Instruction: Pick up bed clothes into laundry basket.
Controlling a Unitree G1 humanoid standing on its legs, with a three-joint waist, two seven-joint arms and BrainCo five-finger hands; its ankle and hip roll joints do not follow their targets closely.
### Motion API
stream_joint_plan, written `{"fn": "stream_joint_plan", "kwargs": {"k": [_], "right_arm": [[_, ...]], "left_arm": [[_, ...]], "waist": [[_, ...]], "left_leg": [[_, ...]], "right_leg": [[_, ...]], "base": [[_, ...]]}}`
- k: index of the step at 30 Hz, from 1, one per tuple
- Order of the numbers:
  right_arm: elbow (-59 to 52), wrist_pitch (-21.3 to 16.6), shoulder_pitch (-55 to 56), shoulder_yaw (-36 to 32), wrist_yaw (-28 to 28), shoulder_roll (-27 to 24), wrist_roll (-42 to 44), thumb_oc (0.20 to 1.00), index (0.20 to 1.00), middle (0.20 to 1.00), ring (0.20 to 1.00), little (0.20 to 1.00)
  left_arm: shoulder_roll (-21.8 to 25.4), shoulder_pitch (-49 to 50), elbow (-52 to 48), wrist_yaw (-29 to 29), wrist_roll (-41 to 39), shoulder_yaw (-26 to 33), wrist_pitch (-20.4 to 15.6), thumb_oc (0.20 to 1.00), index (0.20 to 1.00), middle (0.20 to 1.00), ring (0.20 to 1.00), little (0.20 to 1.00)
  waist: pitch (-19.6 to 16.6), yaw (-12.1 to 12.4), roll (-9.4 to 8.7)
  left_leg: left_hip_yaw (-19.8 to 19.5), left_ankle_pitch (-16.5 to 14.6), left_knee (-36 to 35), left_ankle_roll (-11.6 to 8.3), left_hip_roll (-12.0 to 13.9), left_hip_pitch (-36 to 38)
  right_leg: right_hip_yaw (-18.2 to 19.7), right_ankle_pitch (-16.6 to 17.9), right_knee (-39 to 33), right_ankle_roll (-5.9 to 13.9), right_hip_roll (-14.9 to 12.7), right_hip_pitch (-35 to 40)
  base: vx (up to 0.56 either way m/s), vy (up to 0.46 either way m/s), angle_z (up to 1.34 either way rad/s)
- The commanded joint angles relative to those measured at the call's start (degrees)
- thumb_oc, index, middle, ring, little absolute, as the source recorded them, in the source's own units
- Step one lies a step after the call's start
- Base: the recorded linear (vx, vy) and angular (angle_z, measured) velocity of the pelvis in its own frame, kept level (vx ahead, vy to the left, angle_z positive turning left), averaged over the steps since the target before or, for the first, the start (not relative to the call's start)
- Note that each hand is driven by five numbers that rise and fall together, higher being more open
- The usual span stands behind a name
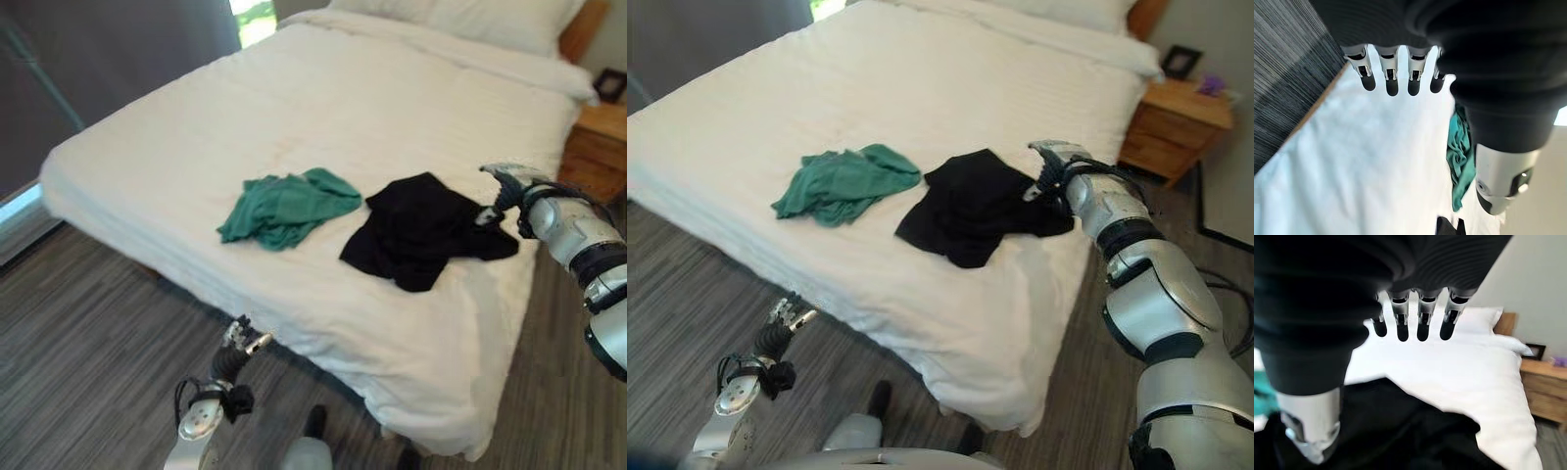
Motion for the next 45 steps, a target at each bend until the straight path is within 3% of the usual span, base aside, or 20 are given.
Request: {"fn": "stream_joint_plan", "kwargs": {"k": [1, 5, 12, 14, 18, 19, 25, 26, 27, 28, 29, 31, 32, 35, 36, 37, 38, 39, 43, 45], "right_arm": [[-1.2, 1.3, -7.4, 3.0, -2.4, -2.9, -0.8, 1.000, 1.000, 1.000, 1.000, 1.000], [-0.9, 1.3, -10.7, 3.3, -2.8, -4.3, 3.3, 1.000, 1.000, 1.000, 1.000, 1.000], [-4.5, 0.4, -15.3, 7.1, -1.9, -5.6, 7.4, 1.000, 1.000, 1.000, 1.000, 1.000], [-4.6, 0.3, -17.0, 8.6, -2.1, -4.2, 7.8, 1.000, 1.000, 1.000, 1.000, 1.000], [-7.3, 0.5, -13.5, 5.7, -2.1, 0.6, 11.9, 1.000, 1.000, 1.000, 1.000, 1.000], [-10.0, 0.1, -12.0, 6.4, -0.5, 1.8, 12.2, 0.200, 0.200, 0.200, 0.200, 0.200], [-23.9, -0.3, -3.9, 5.6, 1.7, 3.6, 14.2, 0.200, 0.200, 0.200, 0.200, 0.200], [-36.0, -0.9, 1.5, 1.3, -0.2, 1.5, 17.6, 0.200, 0.200, 0.200, 0.200, 0.200], [-36.3, -0.7, 1.7, 1.0, -0.1, 1.3, 17.6, 0.200, 0.200, 0.200, 0.200, 0.200], [-51.1, -3.3, 14.9, -9.2, -0.5, 0.0, 24.3, 0.200, 0.200, 0.200, 0.200, 0.200], [-51.1, -3.3, 14.9, -9.2, -0.5, 0.0, 24.3, 0.200, 0.200, 0.200, 0.200, 0.200], [-63.6, -7.0, 32.8, -24.2, -0.5, -1.8, 31.6, 0.200, 0.200, 0.200, 0.200, 0.200], [-63.9, -6.9, 33.2, -24.6, -0.4, -1.9, 31.6, 0.200, 0.200, 0.200, 0.200, 0.200], [-69.1, -10.0, 48.5, -39.8, -2.1, 0.3, 39.2, 0.200, 0.200, 0.200, 0.200, 0.200], [-69.3, -9.9, 48.9, -40.1, -2.0, 0.3, 39.2, 0.200, 0.200, 0.200, 0.200, 0.200], [-71.1, -11.4, 56.5, -47.3, -2.0, 4.7, 44.3, 0.200, 0.200, 0.200, 0.200, 0.200], [-70.7, -11.8, 58.6, -50.2, -2.7, 6.2, 45.8, 0.200, 0.200, 0.200, 0.200, 0.200], [-71.4, -12.5, 63.1, -55.6, -3.4, 7.6, 46.2, 0.200, 0.200, 0.200, 0.200, 0.200], [-71.8, -12.4, 67.0, -62.1, -5.7, 7.8, 44.3, 0.200, 0.200, 0.200, 0.200, 0.200], [-71.0, -13.3, 70.0, -69.6, -9.4, 8.2, 43.7, 0.200, 0.200, 0.200, 0.200, 0.200]], "left_arm": [[4.0, -4.8, -4.1, 0.0, -1.7, 0.2, -3.0, 1.000, 1.000, 1.000, 1.000, 1.000], [3.9, -5.1, -5.2, 0.6, -1.8, -0.7, -3.2, 1.000, 1.000, 1.000, 1.000, 1.000], [4.2, -4.9, -6.6, 1.4, -1.7, 0.1, -3.8, 1.000, 1.000, 1.000, 1.000, 1.000], [2.8, -6.4, -5.9, 2.2, -2.6, -1.0, -4.1, 1.000, 1.000, 1.000, 1.000, 1.000], [0.4, -7.8, -5.5, 3.2, -2.3, -3.4, -4.0, 1.000, 1.000, 1.000, 1.000, 1.000], [0.1, -8.2, -5.5, 3.4, -2.2, -3.7, -3.7, 1.000, 1.000, 1.000, 1.000, 1.000], [-0.2, -9.8, -4.9, 4.8, -1.9, -2.9, -3.6, 1.000, 1.000, 1.000, 1.000, 1.000], [-0.6, -10.1, -4.8, 6.4, -1.3, -1.2, -3.7, 1.000, 1.000, 1.000, 1.000, 1.000], [-0.5, -10.1, -4.9, 6.4, -1.3, -1.3, -3.7, 1.000, 1.000, 1.000, 1.000, 1.000], [-0.8, -10.2, -4.3, 7.7, 0.2, 0.5, -3.6, 1.000, 1.000, 1.000, 1.000, 1.000], [-0.8, -10.2, -4.3, 7.7, 0.2, 0.5, -3.6, 1.000, 1.000, 1.000, 1.000, 1.000], [-1.4, -8.6, -4.0, 7.6, 1.1, 2.0, -3.5, 1.000, 1.000, 1.000, 1.000, 1.000], [-1.3, -8.6, -4.0, 7.6, 1.1, 1.8, -3.5, 1.000, 1.000, 1.000, 1.000, 1.000], [-1.5, -6.9, -2.8, 6.9, 1.7, 3.6, -3.3, 1.000, 1.000, 1.000, 1.000, 1.000], [-1.4, -6.9, -2.8, 6.9, 1.7, 3.4, -3.3, 1.000, 1.000, 1.000, 1.000, 1.000], [-1.1, -6.1, -2.0, 7.1, 1.5, 5.2, -3.3, 1.000, 1.000, 1.000, 1.000, 1.000], [-1.2, -5.6, -1.3, 7.0, 1.8, 6.0, -3.0, 1.000, 1.000, 1.000, 1.000, 1.000], [-1.4, -4.7, -0.9, 6.9, 2.0, 7.6, -2.8, 1.000, 1.000, 1.000, 1.000, 1.000], [-1.7, -4.3, -1.3, 6.8, 2.7, 8.6, -2.7, 1.000, 1.000, 1.000, 1.000, 1.000], [-2.3, -3.9, -2.0, 6.5, 3.8, 9.1, -2.7, 1.000, 1.000, 1.000, 1.000, 1.000]], "waist": [[3.7, 1.0, -3.33], [7.4, 2.8, -2.05], [10.2, 3.6, -1.55], [11.3, 4.0, -1.22], [12.0, 4.2, -1.47], [12.1, 4.1, -1.60], [13.1, 2.9, -2.24], [13.7, 1.4, -2.99], [13.6, 1.5, -3.04], [14.4, -0.6, -4.21], [14.4, -0.6, -4.21], [13.4, -2.8, -5.39], [13.4, -2.6, -5.43], [11.3, -5.5, -6.79], [11.3, -5.3, -6.85], [8.9, -7.2, -7.90], [7.6, -8.5, -8.23], [5.1, -10.6, -8.21], [2.6, -12.5, -7.77], [-0.3, -15.2, -6.82]], "left_leg": [[1.2, -1.9, -0.4, 1.43, -3.7, 1.9], [-0.8, 0.1, -0.4, 0.45, -4.0, -3.6], [-0.8, 1.9, -0.4, -1.35, -4.4, -11.0], [-0.2, 3.0, -0.4, -2.32, -4.5, -16.0], [0.6, 3.0, -0.4, -2.41, -3.6, -17.3], [0.5, 3.1, -0.4, -2.27, -3.5, -17.3], [0.4, 2.4, -0.4, -1.71, -3.4, -14.9], [1.1, 1.6, -0.4, -1.28, -2.9, -12.9], [1.1, 1.9, -0.4, -1.21, -3.0, -13.1], [1.6, 0.3, 0.5, -0.52, -2.6, -10.3], [1.6, 0.3, 0.5, -0.52, -2.6, -10.3], [2.2, -0.9, 0.9, -0.19, -2.3, -7.1], [2.2, -0.7, 0.8, -0.13, -2.3, -7.2], [4.2, -2.3, 0.9, 0.36, -1.6, -3.3], [4.2, -2.1, 0.9, 0.41, -1.7, -3.4], [5.9, -3.4, 0.9, 0.92, -1.3, -0.5], [6.9, -4.3, 0.8, 1.01, -1.0, 1.3], [8.1, -5.1, 0.5, 1.34, -0.6, 4.1], [9.3, -5.6, 0.1, 1.56, -0.4, 6.4], [10.6, -6.5, -0.3, 1.72, -0.2, 9.1]], "right_leg": [[2.5, 0.1, 2.9, -1.85, -1.4, -3.8], [0.6, 0.5, 3.1, -2.07, -1.1, -8.3], [0.3, 2.4, 2.3, -1.69, -0.6, -15.2], [0.2, 4.0, 1.3, -1.26, -0.4, -19.1], [0.8, 4.3, 1.0, -1.20, 0.4, -20.4], [0.7, 4.2, 0.9, -1.22, 0.4, -20.3], [0.5, 3.3, 1.2, -1.61, 0.1, -18.2], [1.2, 2.5, 1.9, -1.93, 0.0, -16.9], [1.2, 2.7, 1.9, -1.90, -0.1, -17.1], [1.9, 0.9, 4.0, -2.51, -0.4, -15.3], [1.9, 0.9, 4.0, -2.51, -0.4, -15.3], [2.0, -0.4, 4.9, -2.70, -0.5, -12.8], [2.0, -0.1, 4.8, -2.67, -0.6, -12.9], [3.4, -0.6, 4.3, -2.51, 0.1, -9.8], [3.4, -0.4, 4.2, -2.49, 0.1, -9.9], [5.1, -0.3, 3.6, -2.29, 0.6, -8.2], [6.0, -0.7, 3.5, -2.20, 1.0, -7.2], [7.3, -1.3, 3.7, -2.15, 1.3, -5.8], [8.4, -1.7, 4.1, -1.93, 1.1, -4.5], [9.5, -2.2, 4.4, -1.69, 0.8, -2.8]], "base": [[-0.08, -0.039, 0.33], [-0.08, -0.046, 0.27], [-0.07, -0.022, 0.01], [-0.09, -0.017, -0.14], [0.00, -0.016, -0.08], [0.04, -0.030, -0.10], [0.02, 0.006, -0.07], [0.00, 0.000, 0.00], [0.05, 0.032, 0.11], [0.02, 0.008, 0.04], [0.04, -0.009, 0.10], [0.06, -0.025, 0.03], [0.05, -0.012, 0.09], [0.07, 0.009, -0.05], [0.14, 0.007, -0.44], [0.16, 0.010, -0.54], [0.27, 0.040, -0.51], [0.16, 0.042, -0.44], [0.10, 0.045, -0.46], [0.13, 0.068, -0.15]]}}
